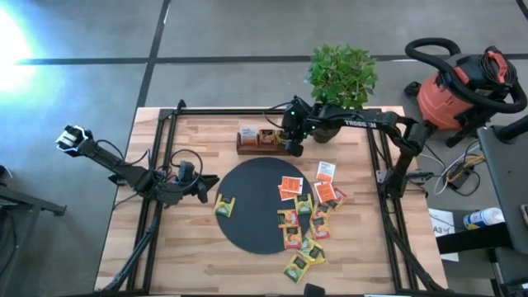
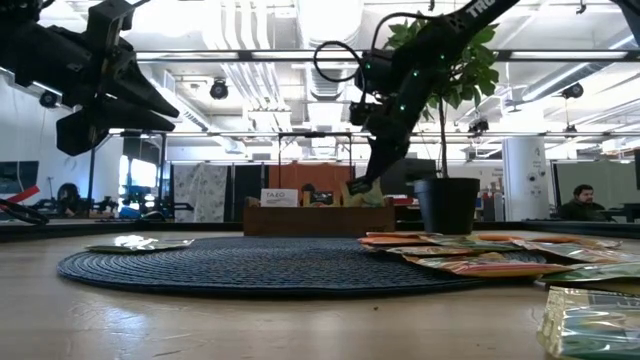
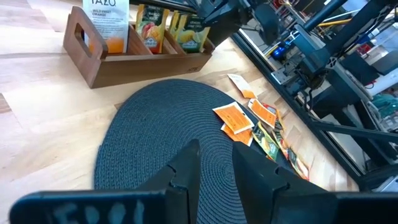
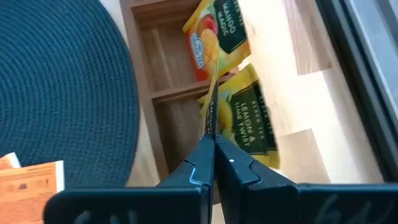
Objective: Pick & Place Tea
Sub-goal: Put the yellow tea bag into the right section of the brown wooden organizer
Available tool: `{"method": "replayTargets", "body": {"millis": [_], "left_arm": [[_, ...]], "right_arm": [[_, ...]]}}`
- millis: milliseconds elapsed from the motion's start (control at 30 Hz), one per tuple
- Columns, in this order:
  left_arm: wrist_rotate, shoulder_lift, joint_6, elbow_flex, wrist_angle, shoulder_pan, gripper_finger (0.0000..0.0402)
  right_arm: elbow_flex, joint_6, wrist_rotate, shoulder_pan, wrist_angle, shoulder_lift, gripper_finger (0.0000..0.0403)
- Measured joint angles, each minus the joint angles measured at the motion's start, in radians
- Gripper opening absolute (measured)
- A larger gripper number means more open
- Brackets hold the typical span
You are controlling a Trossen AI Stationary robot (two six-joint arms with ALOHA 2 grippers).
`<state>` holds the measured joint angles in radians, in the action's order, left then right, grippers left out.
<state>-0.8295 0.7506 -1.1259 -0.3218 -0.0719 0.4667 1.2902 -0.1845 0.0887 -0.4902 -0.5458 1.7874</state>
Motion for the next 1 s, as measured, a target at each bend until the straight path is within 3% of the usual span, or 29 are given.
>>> {"method": "replayTargets", "body": {"millis": [267,567,1000], "left_arm": [[-0.013,0.0,0.0,0.0,0.0,0.0,0.009],[-0.029,0.0,0.0,0.0,-0.001,0.0,0.009],[-0.032,0.0,0.0,0.0,-0.007,-0.001,0.009]], "right_arm": [[-0.012,-0.046,0.071,-0.037,0.014,0.002,0.0008],[-0.04,-0.053,0.07,-0.043,0.027,0.002,0.0012],[-0.026,-0.06,-0.098,-0.038,-0.025,0.002,0.0104]]}}
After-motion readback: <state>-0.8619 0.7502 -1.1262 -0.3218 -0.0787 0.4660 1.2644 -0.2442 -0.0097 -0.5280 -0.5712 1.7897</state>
